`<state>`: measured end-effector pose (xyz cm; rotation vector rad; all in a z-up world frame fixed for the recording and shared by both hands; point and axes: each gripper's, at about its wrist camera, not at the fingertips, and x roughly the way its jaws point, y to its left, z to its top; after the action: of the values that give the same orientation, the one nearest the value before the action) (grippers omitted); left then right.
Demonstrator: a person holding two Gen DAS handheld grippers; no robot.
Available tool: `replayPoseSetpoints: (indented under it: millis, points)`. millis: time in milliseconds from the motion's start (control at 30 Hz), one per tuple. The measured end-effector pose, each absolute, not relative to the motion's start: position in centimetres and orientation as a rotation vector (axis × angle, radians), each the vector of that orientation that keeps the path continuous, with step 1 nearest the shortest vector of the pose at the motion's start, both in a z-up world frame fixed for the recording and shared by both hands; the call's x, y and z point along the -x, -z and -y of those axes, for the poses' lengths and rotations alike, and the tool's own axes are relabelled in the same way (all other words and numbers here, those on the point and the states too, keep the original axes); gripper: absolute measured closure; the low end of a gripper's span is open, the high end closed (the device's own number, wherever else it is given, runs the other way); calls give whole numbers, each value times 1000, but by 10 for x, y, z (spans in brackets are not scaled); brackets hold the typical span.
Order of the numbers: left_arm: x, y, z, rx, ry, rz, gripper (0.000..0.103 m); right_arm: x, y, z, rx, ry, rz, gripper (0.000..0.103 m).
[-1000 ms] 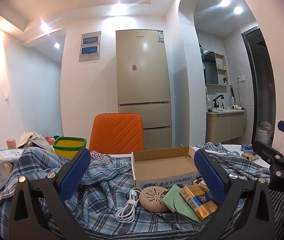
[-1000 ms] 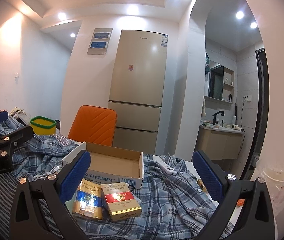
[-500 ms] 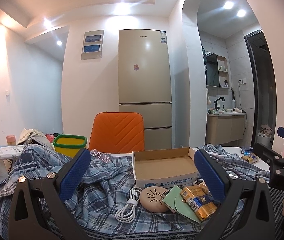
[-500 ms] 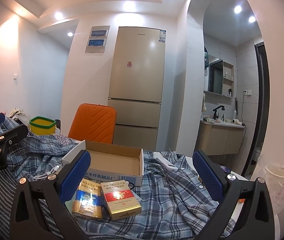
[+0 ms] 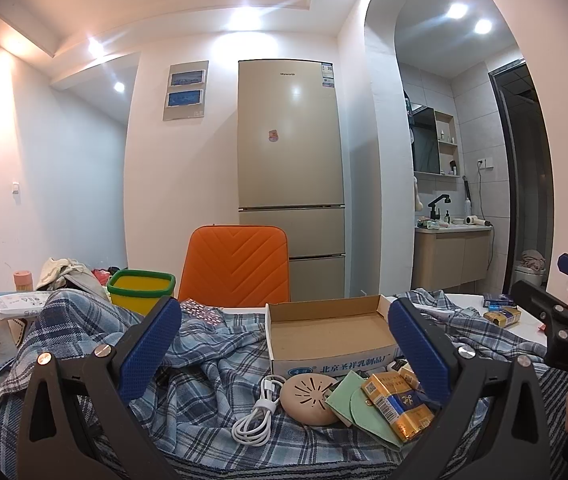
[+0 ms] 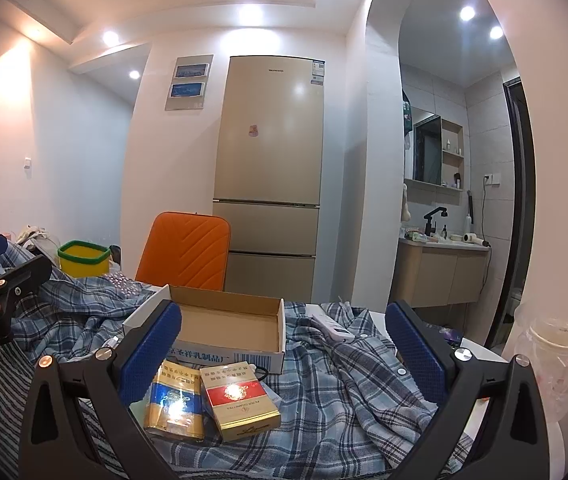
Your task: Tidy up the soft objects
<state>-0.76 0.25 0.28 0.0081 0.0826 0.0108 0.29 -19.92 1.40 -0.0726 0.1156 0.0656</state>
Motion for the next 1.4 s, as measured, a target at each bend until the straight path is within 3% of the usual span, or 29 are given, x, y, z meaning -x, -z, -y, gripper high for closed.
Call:
replayPoseSetpoints:
  millis: [633, 1400]
  points:
    - [-2, -1, -1, -13, -16, -135, 0, -22, -9, 213, 14, -58, -207, 0]
    - [-6, 1, -23, 103, 5, -164, 0, -15, -10, 210, 18, -80, -168, 0]
